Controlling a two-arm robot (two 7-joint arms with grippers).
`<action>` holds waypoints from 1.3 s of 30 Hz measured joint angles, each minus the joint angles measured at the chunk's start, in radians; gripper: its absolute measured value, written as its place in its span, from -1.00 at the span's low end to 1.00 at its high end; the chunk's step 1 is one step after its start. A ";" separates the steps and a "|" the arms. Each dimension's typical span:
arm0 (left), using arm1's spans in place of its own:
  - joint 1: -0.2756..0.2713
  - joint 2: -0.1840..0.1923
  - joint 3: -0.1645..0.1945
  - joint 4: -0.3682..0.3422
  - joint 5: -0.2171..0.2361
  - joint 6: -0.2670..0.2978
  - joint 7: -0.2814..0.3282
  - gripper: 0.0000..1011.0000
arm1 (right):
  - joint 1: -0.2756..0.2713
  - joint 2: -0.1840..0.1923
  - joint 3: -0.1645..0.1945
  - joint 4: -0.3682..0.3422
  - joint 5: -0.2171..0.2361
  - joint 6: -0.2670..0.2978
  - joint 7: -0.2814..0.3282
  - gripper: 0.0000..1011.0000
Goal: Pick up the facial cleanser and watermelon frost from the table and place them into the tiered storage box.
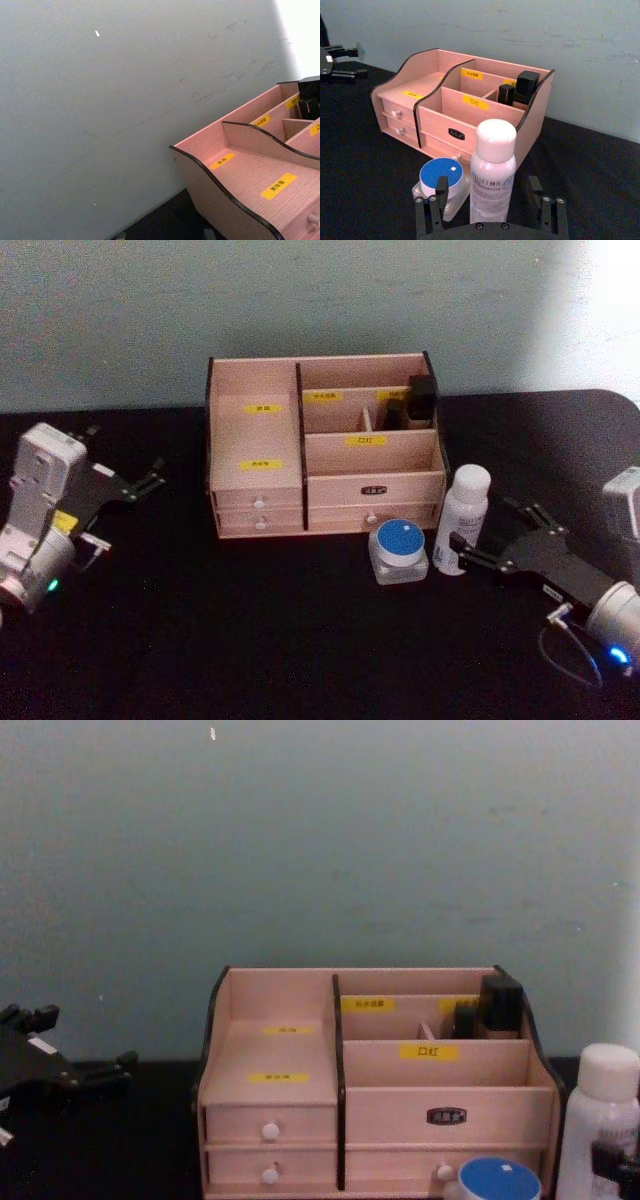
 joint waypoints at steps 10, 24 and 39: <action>0.000 0.000 0.000 0.000 0.000 0.000 0.000 0.98 | 0.062 -0.062 -0.012 0.066 -0.023 0.012 0.034 0.98; 0.000 0.000 0.000 0.000 0.000 0.000 0.000 0.98 | 0.101 -0.117 -0.005 0.121 -0.046 0.025 0.064 0.98; 0.000 0.000 0.000 0.000 0.000 0.000 0.000 0.98 | 0.097 -0.111 -0.005 0.116 -0.043 0.024 0.063 0.90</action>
